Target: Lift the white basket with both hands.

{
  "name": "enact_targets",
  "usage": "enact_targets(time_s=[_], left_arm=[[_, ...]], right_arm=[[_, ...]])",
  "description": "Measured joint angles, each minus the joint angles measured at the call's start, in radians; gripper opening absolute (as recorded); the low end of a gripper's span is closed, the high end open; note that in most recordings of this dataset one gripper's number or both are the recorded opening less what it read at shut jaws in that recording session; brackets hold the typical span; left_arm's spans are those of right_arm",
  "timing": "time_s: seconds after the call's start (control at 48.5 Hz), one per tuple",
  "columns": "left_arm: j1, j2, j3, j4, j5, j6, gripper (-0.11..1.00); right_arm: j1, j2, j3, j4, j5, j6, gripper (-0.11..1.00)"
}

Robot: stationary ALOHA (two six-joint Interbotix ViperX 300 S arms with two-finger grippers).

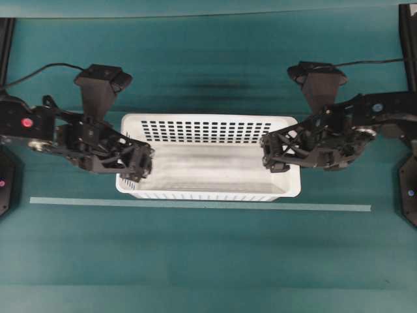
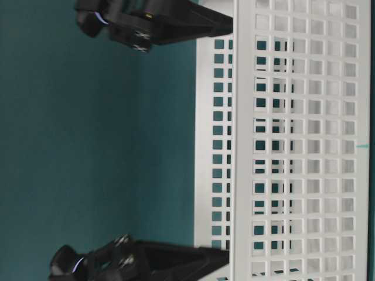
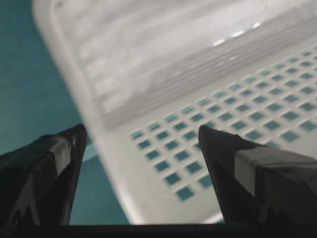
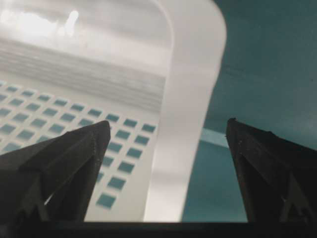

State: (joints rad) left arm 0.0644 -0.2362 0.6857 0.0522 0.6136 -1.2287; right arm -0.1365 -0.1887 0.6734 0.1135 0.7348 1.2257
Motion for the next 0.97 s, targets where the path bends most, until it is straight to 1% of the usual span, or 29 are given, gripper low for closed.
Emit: enact_targets(time_s=[0.103,0.227,0.392,0.454,0.516,0.578,0.722,0.784,0.887,0.97], left_arm=[[-0.002,-0.041,0.0,0.0,0.029,0.012,0.9],[-0.002,-0.121,-0.002,0.0,0.063,0.017,0.9],[-0.003,-0.239,0.0,0.0,0.081,0.026,0.9],[-0.006,-0.288,-0.002,0.0,0.081,0.032,0.9],[-0.006,-0.334,-0.002,0.0,0.08,0.043,0.9],[-0.006,-0.38,0.0,0.0,0.072,0.057,0.9],[-0.014,-0.491,0.011,0.0,0.0,0.147,0.89],[-0.023,-0.526,0.014,0.0,-0.026,0.184,0.9],[-0.043,-0.568,0.023,0.0,-0.048,0.247,0.89],[-0.06,-0.586,0.028,0.0,-0.055,0.305,0.89]], right_arm=[[-0.006,-0.037,-0.002,-0.014,0.031,-0.015,0.96],[-0.011,-0.107,-0.003,-0.026,0.04,-0.031,0.96],[-0.011,-0.215,-0.003,-0.057,0.02,-0.064,0.96],[-0.008,-0.252,-0.002,-0.075,-0.008,-0.092,0.96],[-0.006,-0.288,0.003,-0.089,-0.043,-0.129,0.96],[-0.002,-0.324,0.012,-0.092,-0.083,-0.173,0.96],[0.003,-0.388,0.031,-0.094,-0.184,-0.275,0.96],[0.008,-0.414,0.041,-0.095,-0.221,-0.307,0.96],[0.025,-0.451,0.063,-0.098,-0.295,-0.382,0.96],[0.046,-0.48,0.077,-0.1,-0.357,-0.468,0.96]])
